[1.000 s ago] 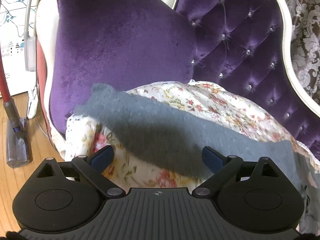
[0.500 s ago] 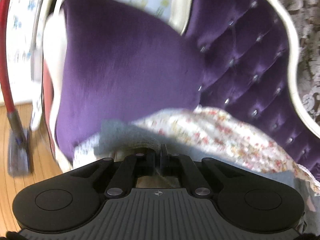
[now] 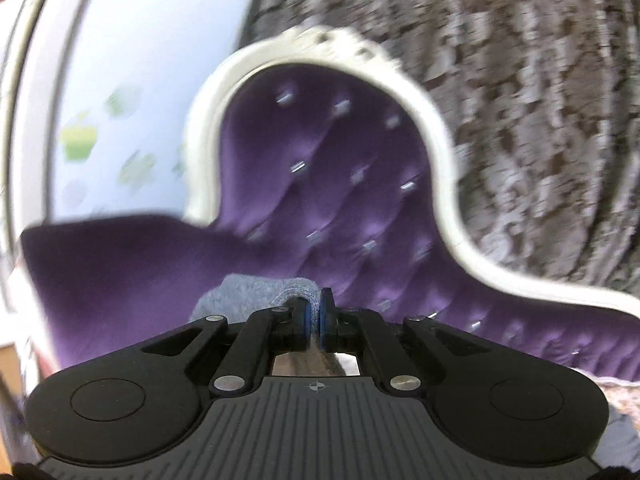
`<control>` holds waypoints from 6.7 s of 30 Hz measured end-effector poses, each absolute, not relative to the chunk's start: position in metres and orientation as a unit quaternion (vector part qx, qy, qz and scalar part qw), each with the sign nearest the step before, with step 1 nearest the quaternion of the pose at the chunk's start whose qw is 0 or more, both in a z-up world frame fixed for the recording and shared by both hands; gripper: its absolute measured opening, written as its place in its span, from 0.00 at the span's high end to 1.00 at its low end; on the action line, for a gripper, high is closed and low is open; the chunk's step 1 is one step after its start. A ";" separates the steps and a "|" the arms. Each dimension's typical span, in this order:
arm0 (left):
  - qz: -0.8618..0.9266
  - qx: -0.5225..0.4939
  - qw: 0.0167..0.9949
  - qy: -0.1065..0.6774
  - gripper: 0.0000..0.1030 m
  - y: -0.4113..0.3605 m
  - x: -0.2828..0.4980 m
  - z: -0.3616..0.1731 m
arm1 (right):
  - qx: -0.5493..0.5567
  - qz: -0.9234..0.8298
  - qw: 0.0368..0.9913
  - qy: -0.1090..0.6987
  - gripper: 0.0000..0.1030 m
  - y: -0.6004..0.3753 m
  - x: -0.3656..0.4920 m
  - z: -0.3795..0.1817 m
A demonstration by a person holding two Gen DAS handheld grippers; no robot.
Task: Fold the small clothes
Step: 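Grasp the other sleeve with the left gripper and fold it across the body, then move the right gripper to the sweater hem, then grasp the hem with the right gripper and fold it up toward the collar, then open the right gripper and withdraw from the folded sweater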
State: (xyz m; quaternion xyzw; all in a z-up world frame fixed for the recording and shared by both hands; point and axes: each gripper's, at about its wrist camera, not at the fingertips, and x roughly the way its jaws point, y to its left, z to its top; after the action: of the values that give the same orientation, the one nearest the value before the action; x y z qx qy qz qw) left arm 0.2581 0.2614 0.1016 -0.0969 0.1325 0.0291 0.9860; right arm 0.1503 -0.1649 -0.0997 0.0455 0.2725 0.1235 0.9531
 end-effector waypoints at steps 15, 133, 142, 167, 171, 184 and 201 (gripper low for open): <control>-0.188 -0.065 0.975 0.102 0.96 0.048 0.283 0.138 | 0.093 0.143 0.950 0.261 0.00 -0.177 0.150 -0.100; -0.125 -0.014 0.948 0.291 0.04 0.013 0.234 -0.084 | 0.062 0.038 0.949 0.306 0.50 -0.268 0.269 -0.078; -0.127 -0.011 0.948 0.291 0.03 0.012 0.235 -0.086 | 0.086 0.035 0.954 0.284 0.90 -0.278 0.250 -0.061; -0.120 0.010 0.957 0.264 0.03 0.004 0.279 -0.026 | 0.072 0.035 0.966 0.246 0.67 -0.257 0.227 -0.047; -0.088 0.010 0.945 0.314 0.03 0.010 0.311 -0.053 | 0.059 0.055 0.963 0.257 0.67 -0.244 0.237 -0.052; -0.056 -0.022 0.932 0.358 0.00 0.046 0.317 -0.076 | 0.096 -0.029 0.950 0.295 0.67 -0.294 0.255 -0.080; -0.133 -0.075 0.918 0.367 0.00 0.074 0.152 -0.041 | 0.131 0.032 0.956 0.262 0.14 -0.289 0.103 -0.043</control>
State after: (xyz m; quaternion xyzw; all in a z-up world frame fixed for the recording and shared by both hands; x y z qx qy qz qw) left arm 0.1525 0.0736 -0.0409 -0.0747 0.3667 -0.1327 0.9178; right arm 0.1031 -0.2886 -0.0434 0.1311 0.2617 0.0320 0.9557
